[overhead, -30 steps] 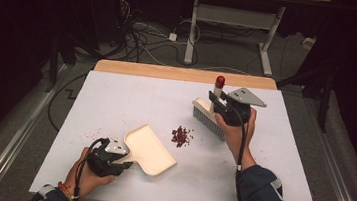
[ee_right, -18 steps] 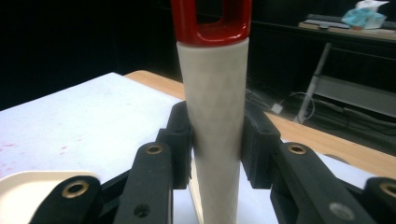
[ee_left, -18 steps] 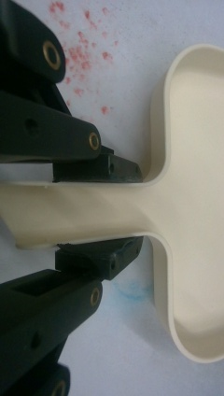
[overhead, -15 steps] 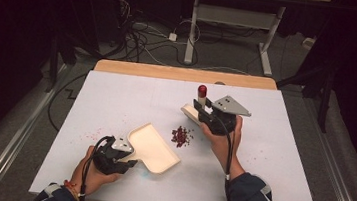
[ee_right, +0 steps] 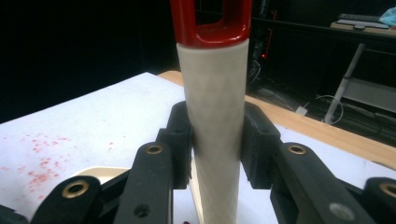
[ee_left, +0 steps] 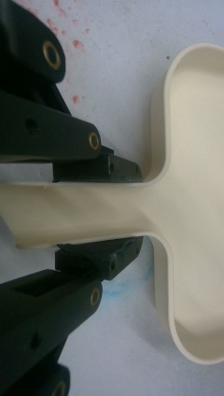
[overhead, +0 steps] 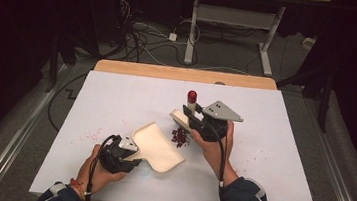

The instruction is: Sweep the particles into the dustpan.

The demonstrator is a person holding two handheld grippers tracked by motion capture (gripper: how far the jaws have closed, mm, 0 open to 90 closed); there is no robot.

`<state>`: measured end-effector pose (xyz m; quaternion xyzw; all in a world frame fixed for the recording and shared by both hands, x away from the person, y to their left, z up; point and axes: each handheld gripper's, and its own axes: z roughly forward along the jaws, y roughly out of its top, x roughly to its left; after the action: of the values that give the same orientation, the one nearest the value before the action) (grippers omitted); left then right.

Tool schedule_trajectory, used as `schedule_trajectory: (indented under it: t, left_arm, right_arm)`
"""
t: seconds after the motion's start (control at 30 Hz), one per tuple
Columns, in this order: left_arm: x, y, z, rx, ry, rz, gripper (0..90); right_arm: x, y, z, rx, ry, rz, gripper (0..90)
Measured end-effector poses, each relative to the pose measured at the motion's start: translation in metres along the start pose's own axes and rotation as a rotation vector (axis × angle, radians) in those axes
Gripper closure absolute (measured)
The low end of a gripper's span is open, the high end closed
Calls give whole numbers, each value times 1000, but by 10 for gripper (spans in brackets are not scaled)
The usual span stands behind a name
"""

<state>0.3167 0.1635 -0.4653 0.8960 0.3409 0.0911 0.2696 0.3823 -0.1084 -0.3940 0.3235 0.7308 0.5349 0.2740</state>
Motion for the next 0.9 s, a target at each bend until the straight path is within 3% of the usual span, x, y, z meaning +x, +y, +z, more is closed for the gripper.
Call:
schedule_trajectory:
  t: [0.13, 0.37, 0.5, 0.7, 0.9]
  left_arm:
    - [-3, 5, 4, 9, 7, -2, 641]
    - [-9, 14, 19, 35, 9, -13, 641]
    - [-11, 19, 21, 32, 17, -30, 641]
    - [-15, 24, 24, 27, 29, -61, 641]
    - [-16, 24, 23, 25, 32, -66, 640]
  right_arm:
    - [6, 0, -3, -2, -1, 21, 687]
    - [24, -2, -7, 2, 1, 10, 686]
    - [36, -3, -9, 9, 8, -18, 685]
    - [46, -2, -14, 3, 15, -23, 685]
    - [52, -1, -17, -1, 41, -16, 689]
